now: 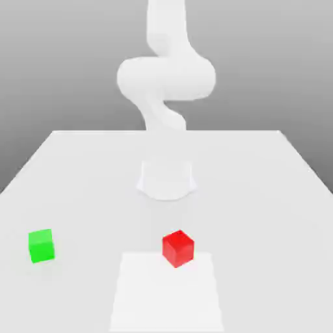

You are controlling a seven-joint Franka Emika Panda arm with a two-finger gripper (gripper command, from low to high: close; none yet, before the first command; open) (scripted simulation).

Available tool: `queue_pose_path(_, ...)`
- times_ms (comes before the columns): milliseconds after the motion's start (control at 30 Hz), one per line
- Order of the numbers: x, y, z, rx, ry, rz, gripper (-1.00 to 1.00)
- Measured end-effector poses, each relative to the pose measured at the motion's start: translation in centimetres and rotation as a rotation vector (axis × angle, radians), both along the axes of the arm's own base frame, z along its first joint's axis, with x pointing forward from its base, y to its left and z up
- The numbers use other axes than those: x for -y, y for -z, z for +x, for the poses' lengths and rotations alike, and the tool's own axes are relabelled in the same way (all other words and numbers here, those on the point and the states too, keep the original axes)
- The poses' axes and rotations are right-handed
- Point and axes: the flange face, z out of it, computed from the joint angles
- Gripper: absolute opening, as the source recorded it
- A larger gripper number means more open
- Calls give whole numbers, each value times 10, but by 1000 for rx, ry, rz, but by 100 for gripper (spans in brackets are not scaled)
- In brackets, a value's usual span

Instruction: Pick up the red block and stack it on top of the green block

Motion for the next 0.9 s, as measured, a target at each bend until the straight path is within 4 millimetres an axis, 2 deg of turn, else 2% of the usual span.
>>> queue_pose_path(133, -10, 99, 31, -146, -96, -72, 0)
queue_pose_path(233, -14, 174, 39, -255, -171, -114, 0)
queue_pose_path(300, -16, 225, 36, -329, -225, -138, 0)
queue_pose_path(433, -18, 326, 12, -486, -347, -174, 0)
queue_pose_path(600, -20, 450, -43, -677, -509, -196, 0)
queue_pose_path(667, -21, 475, -50, -696, -530, -199, 0)
queue_pose_path(800, -19, 509, -54, -704, -531, -201, 0)
queue_pose_path(833, -19, 515, -55, -704, -531, -202, -100)
queue_pose_path(900, -19, 515, -55, -704, -531, -202, -100)
